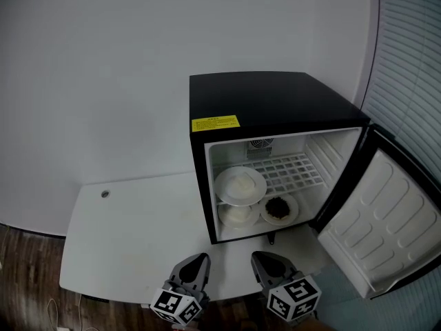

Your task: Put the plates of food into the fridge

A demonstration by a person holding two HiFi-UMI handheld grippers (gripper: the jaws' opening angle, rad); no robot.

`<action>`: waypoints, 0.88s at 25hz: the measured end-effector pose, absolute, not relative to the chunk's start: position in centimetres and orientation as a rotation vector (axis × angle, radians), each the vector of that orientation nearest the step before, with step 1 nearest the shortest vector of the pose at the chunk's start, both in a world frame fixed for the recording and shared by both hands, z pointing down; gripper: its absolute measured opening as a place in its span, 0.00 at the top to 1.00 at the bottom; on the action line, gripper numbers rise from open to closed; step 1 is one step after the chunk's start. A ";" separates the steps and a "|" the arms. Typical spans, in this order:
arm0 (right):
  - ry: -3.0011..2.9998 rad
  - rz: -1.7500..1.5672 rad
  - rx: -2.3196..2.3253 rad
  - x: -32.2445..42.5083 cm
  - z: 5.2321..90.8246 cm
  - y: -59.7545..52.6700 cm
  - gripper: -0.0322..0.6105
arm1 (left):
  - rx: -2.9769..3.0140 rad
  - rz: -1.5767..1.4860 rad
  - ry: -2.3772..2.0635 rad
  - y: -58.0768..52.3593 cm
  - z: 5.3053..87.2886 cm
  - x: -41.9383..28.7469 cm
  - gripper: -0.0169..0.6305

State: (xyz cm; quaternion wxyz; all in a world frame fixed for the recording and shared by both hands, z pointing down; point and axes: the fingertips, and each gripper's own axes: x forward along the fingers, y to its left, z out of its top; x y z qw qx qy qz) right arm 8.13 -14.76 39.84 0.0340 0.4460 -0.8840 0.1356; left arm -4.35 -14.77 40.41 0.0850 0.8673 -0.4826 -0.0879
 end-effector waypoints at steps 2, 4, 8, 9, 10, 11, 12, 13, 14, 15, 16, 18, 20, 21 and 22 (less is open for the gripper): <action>-2.729 0.404 1.348 8.0 39.4 -13.8 0.94 | 2.582 -0.271 -1.437 -13.9 40.1 -4.3 0.96; -2.743 0.401 1.324 7.8 39.1 -12.9 0.94 | 2.574 -0.281 -1.440 -13.1 39.8 -4.4 0.96; -2.771 0.370 1.259 6.7 38.6 -10.9 0.94 | 2.574 -0.326 -1.431 -11.4 39.0 -4.4 0.96; -2.778 0.364 1.244 6.4 38.5 -10.5 0.94 | 2.569 -0.348 -1.429 -11.0 38.7 -4.4 0.96; -2.788 0.359 1.231 6.1 38.3 -10.2 0.94 | 2.561 -0.366 -1.431 -10.6 38.6 -4.4 0.96; -2.800 0.353 1.219 5.8 38.1 -9.9 0.94 | 2.553 -0.377 -1.435 -10.2 38.5 -4.5 0.96; -2.815 0.347 1.205 5.4 37.8 -9.6 0.94 | 2.547 -0.380 -1.440 -9.8 38.5 -4.5 0.96; -2.829 0.341 1.191 5.0 37.4 -9.3 0.94 | 2.545 -0.377 -1.445 -9.4 38.5 -4.5 0.96; -2.840 0.336 1.178 4.7 37.1 -9.1 0.94 | 2.548 -0.370 -1.451 -9.1 38.5 -4.5 0.96; -2.850 0.332 1.166 4.4 36.8 -9.0 0.94 | 2.554 -0.361 -1.457 -8.8 38.4 -4.6 0.96; -2.858 0.330 1.155 4.2 36.6 -8.8 0.94 | 2.561 -0.355 -1.463 -8.5 38.3 -4.6 0.96; -2.872 0.325 1.134 3.8 36.2 -8.4 0.94 | 2.575 -0.356 -1.474 -8.0 37.8 -4.6 0.96; -2.882 0.314 1.117 3.5 36.1 -8.1 0.94 | 2.589 -0.365 -1.484 -7.6 37.2 -4.5 0.96; -2.884 0.308 1.109 3.4 36.1 -7.9 0.94 | 2.594 -0.367 -1.490 -7.5 37.0 -4.5 0.96; -2.886 0.303 1.102 3.3 36.1 -7.8 0.94 | 2.597 -0.368 -1.497 -7.3 36.8 -4.5 0.96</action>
